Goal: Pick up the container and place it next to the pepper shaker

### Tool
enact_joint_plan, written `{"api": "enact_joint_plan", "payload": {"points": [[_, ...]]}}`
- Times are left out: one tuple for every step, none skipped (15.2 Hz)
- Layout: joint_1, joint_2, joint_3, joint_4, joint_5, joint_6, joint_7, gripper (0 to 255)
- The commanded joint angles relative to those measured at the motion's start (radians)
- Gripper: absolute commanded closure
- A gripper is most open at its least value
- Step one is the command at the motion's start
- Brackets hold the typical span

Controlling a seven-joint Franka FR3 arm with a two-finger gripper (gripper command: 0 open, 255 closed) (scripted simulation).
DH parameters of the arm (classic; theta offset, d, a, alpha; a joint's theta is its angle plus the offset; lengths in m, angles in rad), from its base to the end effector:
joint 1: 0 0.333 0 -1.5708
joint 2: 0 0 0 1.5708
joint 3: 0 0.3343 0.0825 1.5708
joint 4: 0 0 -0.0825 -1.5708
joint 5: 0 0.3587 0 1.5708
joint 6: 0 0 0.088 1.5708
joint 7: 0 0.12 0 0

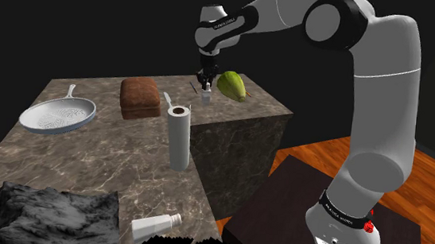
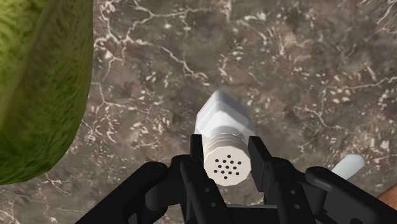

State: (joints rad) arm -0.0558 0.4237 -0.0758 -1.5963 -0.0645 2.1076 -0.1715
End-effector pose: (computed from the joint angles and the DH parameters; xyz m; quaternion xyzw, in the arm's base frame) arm 0.6643 -0.0847 0.4114 0.9973 0.0392 0.0371 0.0500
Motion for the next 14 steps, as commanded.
{"api": "enact_joint_plan", "payload": {"points": [[0.002, -0.01, 0.0, 0.011, 0.0, -0.021, 0.001, 255], [0.002, -0.013, 0.0, 0.02, 0.0, -0.033, 0.0, 255], [0.002, -0.017, 0.0, 0.028, 0.0, -0.045, -0.001, 255], [0.002, -0.02, 0.0, 0.036, 0.0, -0.057, -0.002, 255], [0.002, -0.023, 0.0, 0.045, 0.0, -0.069, -0.002, 255], [0.002, -0.026, 0.0, 0.054, 0.0, -0.081, -0.003, 255], [0.002, -0.029, 0.0, 0.064, 0.001, -0.093, -0.004, 255], [0.002, -0.031, 0.0, 0.073, 0.001, -0.105, -0.005, 255], [0.002, -0.034, 0.0, 0.083, 0.001, -0.118, -0.006, 255], [0.002, -0.036, 0.0, 0.094, 0.001, -0.13, -0.007, 255], [0.002, -0.038, 0.0, 0.104, 0.001, -0.142, -0.008, 255], [0.002, -0.039, 0.0, 0.115, 0.002, -0.155, -0.009, 255], [0.002, -0.041, 0.0, 0.127, 0.002, -0.168, -0.01, 255], [0.002, -0.042, 0.0, 0.138, 0.002, -0.181, -0.01, 255]]}}
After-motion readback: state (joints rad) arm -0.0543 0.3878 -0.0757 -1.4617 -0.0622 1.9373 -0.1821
